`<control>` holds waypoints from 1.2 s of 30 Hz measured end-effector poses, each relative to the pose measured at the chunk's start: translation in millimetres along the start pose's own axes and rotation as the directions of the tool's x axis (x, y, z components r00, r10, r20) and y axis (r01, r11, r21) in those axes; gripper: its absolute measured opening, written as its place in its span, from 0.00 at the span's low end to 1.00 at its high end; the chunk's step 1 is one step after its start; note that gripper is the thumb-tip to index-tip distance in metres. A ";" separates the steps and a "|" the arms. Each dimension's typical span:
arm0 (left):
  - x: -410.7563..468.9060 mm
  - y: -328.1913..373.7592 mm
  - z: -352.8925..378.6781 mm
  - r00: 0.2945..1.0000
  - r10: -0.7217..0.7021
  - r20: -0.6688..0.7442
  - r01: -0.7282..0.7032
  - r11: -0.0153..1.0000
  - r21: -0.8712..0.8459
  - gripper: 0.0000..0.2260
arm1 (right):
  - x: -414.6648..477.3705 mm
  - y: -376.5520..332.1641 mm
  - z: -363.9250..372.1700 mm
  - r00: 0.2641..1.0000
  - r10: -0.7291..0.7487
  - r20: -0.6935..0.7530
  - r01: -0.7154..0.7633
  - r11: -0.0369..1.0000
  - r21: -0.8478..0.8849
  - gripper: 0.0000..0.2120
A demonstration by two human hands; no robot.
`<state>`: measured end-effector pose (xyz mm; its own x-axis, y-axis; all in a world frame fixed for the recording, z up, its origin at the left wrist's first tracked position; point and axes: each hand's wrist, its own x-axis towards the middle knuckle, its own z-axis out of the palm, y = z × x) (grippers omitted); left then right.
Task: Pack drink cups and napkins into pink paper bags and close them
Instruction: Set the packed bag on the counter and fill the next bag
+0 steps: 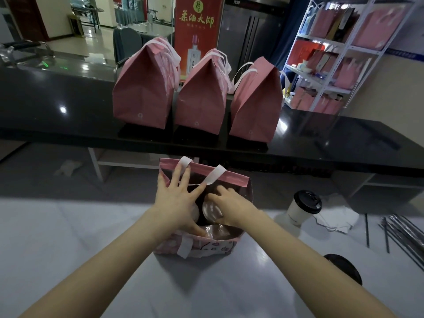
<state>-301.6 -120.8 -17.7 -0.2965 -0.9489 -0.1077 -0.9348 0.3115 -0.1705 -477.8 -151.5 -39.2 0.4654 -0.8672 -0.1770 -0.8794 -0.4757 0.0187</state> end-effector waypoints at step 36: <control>18.3 -37.2 -7.9 0.960 0.203 -0.190 -0.248 0.936 -0.251 0.41 | -54.7 8.9 -49.5 0.984 0.005 -0.180 0.026 0.985 0.168 0.22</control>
<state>-273.8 -150.1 -5.6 -0.5119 -0.8577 0.0481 -0.8504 0.5139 0.1125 -506.1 -115.6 19.3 0.4714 -0.8819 0.0034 -0.8715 -0.4665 -0.1515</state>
